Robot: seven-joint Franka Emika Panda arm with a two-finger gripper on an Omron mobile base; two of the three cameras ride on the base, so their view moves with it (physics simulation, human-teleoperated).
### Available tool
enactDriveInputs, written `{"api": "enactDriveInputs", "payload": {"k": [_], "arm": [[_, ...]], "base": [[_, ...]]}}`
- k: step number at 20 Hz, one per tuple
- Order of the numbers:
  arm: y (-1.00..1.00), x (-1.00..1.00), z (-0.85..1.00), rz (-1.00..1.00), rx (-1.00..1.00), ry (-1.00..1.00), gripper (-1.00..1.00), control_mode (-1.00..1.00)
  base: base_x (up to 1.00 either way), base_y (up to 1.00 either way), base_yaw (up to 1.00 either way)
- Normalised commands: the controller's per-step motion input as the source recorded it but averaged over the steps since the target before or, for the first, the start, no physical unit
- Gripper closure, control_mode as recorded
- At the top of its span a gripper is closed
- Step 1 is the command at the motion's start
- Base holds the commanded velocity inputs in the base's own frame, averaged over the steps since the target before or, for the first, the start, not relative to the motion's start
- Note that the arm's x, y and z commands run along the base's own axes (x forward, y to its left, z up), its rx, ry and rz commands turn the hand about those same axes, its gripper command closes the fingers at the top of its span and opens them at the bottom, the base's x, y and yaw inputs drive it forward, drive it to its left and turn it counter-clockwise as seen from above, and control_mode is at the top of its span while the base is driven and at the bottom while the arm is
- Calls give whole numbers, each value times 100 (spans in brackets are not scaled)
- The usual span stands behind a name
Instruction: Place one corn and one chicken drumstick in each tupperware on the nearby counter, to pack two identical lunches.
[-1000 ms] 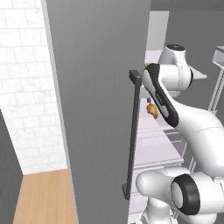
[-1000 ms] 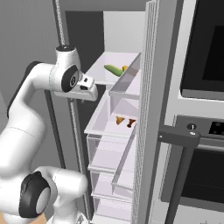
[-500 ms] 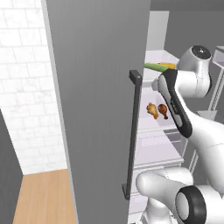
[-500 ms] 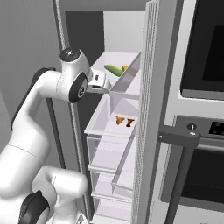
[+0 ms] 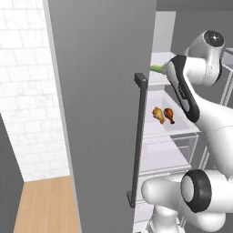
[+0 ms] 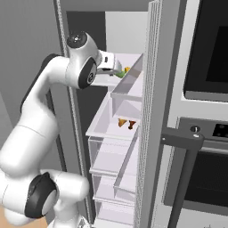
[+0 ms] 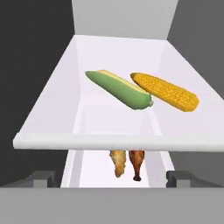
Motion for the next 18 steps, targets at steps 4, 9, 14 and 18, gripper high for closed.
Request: {"api": "enactDriveInputs", "payload": {"k": [4, 9, 14, 18], "arm": [[-33, 91, -8, 0, 0, 0, -100, -100], [-37, 93, -6, 1, 0, 16, -100, -100], [-16, 67, 0, 7, 5, 8, -100, -100], [1, 49, -11, 14, 4, 2, -100, -100]], "base": [[0, 0, 0], [0, 0, 0], [0, 0, 0], [0, 0, 0]]}}
